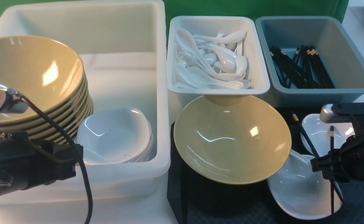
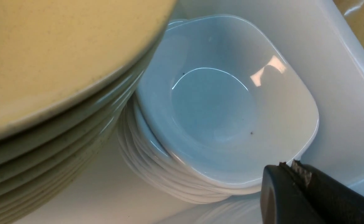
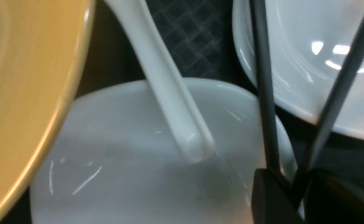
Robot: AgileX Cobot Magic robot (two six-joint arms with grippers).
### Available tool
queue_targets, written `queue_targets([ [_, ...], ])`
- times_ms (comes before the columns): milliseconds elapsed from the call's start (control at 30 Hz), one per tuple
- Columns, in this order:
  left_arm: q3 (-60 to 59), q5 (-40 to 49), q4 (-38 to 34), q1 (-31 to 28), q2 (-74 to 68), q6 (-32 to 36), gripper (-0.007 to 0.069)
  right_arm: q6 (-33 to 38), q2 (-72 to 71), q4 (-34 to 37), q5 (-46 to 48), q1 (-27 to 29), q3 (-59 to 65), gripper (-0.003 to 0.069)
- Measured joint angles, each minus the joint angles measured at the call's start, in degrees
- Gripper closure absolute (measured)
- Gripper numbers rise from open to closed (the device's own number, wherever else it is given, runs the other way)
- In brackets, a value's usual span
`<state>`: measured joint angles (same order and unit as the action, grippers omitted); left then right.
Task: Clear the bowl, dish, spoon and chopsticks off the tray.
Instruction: Use the right arm to grab a chopstick, then use the right arm to put a chopstick into the small storage box on the right
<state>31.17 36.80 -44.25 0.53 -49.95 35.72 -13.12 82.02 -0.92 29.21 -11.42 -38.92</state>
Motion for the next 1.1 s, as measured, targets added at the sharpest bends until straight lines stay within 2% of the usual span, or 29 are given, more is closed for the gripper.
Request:
queue_targets([
  [100, 0.0, 0.1, -0.2, 0.0, 0.0, 0.0, 0.0625, 0.7, 0.6, 0.0, -0.8, 0.0, -0.1, 0.0561],
  [167, 0.0, 0.1, -0.3, 0.0, 0.0, 0.0, 0.0625, 0.7, 0.8, -0.1, -1.1, 0.0, 0.0, 0.0582],
  [533, 0.0, 0.1, -0.5, 0.0, 0.0, 0.1, 0.0625, 1.4, -2.1, -0.1, -0.7, 0.0, -0.1, 0.0582],
  [900, 0.0, -0.3, -0.6, 0.0, 0.0, 0.2, 0.0625, 5.2, -15.6, -0.1, 3.1, 0.0, -0.1, 0.0582],
  [1067, 0.0, -0.4, -0.6, 0.0, 0.0, 0.3, 0.0625, 5.3, -19.2, -0.1, -2.7, 0.0, -0.1, 0.0582],
  [1100, 0.0, -0.5, -0.6, 0.0, 0.0, 0.3, 0.0625, 5.3, -19.2, -0.1, -7.2, 0.0, -0.1, 0.0582],
])
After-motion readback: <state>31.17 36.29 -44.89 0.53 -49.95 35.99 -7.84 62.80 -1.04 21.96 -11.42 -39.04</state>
